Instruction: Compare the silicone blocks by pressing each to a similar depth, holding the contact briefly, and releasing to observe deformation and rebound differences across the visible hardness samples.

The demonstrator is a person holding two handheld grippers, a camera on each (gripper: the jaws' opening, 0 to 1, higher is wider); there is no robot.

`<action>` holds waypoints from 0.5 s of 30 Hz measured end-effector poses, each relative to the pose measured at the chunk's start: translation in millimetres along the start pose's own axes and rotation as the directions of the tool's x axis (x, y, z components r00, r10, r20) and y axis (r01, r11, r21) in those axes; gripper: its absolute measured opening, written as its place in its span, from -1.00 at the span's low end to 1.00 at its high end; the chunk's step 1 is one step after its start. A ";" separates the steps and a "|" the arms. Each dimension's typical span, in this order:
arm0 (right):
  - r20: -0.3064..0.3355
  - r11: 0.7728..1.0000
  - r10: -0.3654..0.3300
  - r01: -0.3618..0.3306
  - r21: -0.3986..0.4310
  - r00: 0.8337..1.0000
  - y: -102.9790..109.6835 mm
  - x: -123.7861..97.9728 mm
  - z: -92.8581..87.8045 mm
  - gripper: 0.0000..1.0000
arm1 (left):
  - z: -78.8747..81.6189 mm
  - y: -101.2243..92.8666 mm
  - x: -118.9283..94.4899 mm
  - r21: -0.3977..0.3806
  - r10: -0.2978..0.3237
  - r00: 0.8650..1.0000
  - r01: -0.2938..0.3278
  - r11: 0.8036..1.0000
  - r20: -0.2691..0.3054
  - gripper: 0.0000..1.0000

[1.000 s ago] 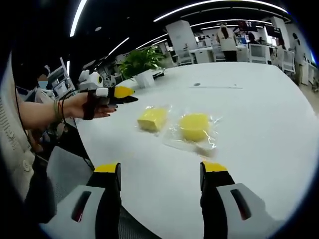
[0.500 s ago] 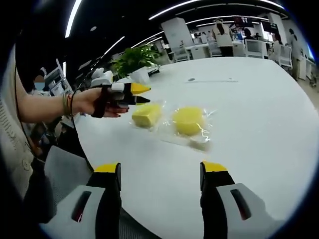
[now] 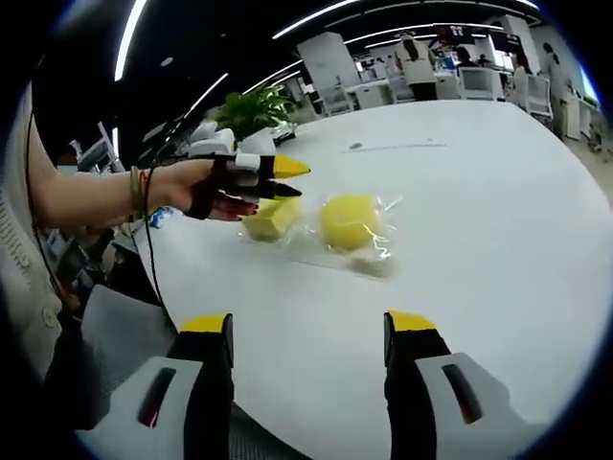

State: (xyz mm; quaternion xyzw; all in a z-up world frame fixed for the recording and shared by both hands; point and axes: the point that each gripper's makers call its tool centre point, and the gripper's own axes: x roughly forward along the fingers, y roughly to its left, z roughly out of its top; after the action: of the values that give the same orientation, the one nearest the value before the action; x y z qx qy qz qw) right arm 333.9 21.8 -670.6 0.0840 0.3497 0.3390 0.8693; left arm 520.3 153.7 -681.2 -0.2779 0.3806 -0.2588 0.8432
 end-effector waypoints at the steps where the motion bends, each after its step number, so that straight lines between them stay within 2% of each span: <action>1: 0.000 1.000 0.001 -0.001 0.004 1.000 -0.3 -0.1 -0.5 0.18 | -1.0 0.9 3.1 0.001 0.005 1.000 -0.005 1.000 -0.009 -0.12; 4: 0.001 1.000 -0.001 0.001 0.011 1.000 -2.2 -0.1 -1.5 0.18 | -4.6 0.4 11.2 -0.010 0.029 0.999 -0.030 1.000 -0.029 -0.04; 11: 0.001 1.000 -0.004 0.004 0.024 1.000 -7.6 -0.7 -3.6 0.16 | -5.4 2.5 30.2 -0.041 0.077 0.995 -0.080 0.996 -0.068 -0.04; 15: 0.004 0.999 -0.007 0.007 0.035 1.000 -10.7 -2.0 -3.3 0.16 | -9.6 4.9 39.6 -0.019 0.088 0.990 -0.091 0.996 -0.113 -0.06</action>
State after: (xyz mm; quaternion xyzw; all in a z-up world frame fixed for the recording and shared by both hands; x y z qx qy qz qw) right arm 336.3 12.1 -676.1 0.0985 0.3541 0.3297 0.8696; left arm 536.7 129.0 -709.5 -0.2555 0.4426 -0.2312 0.8279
